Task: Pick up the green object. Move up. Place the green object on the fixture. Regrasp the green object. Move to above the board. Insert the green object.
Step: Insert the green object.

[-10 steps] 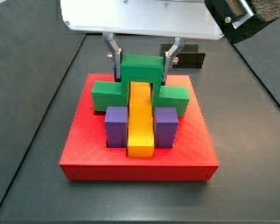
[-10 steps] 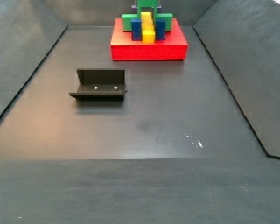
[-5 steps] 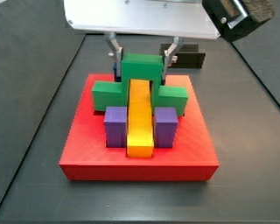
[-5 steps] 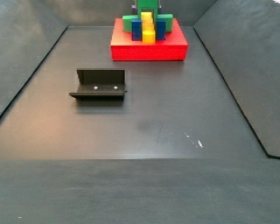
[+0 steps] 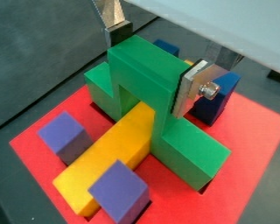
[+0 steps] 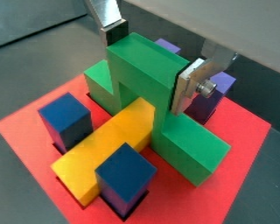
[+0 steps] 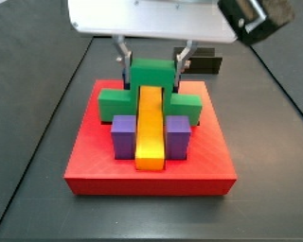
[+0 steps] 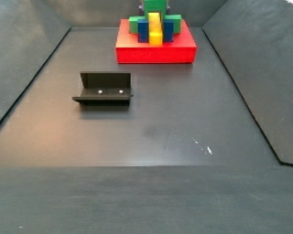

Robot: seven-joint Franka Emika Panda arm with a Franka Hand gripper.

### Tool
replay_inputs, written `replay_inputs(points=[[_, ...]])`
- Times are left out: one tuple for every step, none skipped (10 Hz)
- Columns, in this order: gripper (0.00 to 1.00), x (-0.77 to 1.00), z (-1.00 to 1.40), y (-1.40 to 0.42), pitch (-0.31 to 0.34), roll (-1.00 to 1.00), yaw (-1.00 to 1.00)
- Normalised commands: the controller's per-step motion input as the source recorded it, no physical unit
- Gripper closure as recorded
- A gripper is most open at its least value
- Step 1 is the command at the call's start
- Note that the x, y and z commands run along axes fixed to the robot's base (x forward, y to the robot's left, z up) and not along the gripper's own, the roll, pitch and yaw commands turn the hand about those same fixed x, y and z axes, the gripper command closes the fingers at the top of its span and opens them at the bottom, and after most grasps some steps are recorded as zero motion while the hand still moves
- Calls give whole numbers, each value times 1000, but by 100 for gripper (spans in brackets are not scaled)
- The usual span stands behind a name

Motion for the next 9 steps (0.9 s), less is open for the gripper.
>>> replay_inputs(points=[[100,137,-386,69,-4,-33,31],[100,54,-477,174,-159,-214,14],[100,66,-569,89,-100,-143,0],[100,17,-514,49,-67,-104,0],[100,0,-394,0,-56,0,91],[100,-66,-329,-203,-80,47,231],[100,-120,-483,-286,-53,113,214],[100,-131,-643,-286,-50,137,163],[100,-49,-511,-40,-64,0,146]])
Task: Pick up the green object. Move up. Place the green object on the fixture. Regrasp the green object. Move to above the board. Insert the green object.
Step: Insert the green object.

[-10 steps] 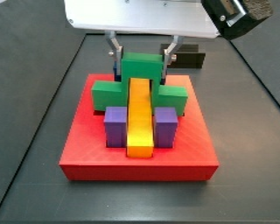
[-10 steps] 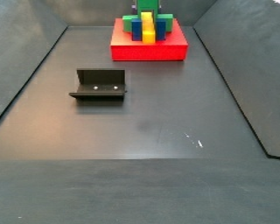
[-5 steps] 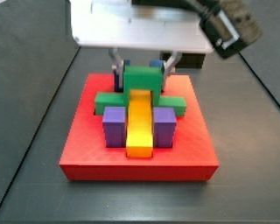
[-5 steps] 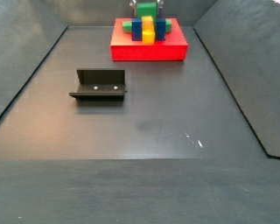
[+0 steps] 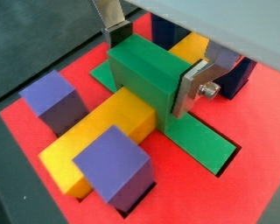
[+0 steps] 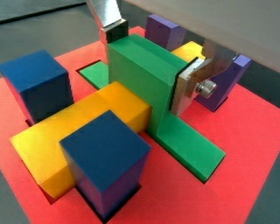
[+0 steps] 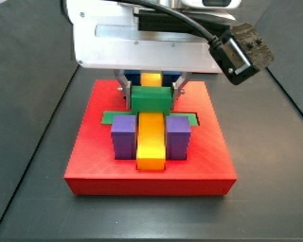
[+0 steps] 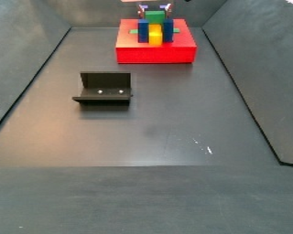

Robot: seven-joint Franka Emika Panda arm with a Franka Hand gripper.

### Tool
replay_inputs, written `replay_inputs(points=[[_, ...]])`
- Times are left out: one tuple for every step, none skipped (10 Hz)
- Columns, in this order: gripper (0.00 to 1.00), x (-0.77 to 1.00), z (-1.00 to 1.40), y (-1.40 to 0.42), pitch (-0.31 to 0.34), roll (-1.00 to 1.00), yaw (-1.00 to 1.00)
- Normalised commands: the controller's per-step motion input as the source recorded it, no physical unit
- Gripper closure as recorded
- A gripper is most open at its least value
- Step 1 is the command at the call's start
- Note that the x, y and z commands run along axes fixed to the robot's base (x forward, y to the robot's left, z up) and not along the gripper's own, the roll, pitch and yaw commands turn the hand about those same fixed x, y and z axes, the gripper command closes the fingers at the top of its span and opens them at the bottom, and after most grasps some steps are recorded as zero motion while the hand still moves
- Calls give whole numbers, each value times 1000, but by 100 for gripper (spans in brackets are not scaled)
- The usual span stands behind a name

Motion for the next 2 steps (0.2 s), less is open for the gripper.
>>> replay_inputs(points=[[100,-11,-489,-111,-70,7,123],[100,0,0,0,0,0,0]])
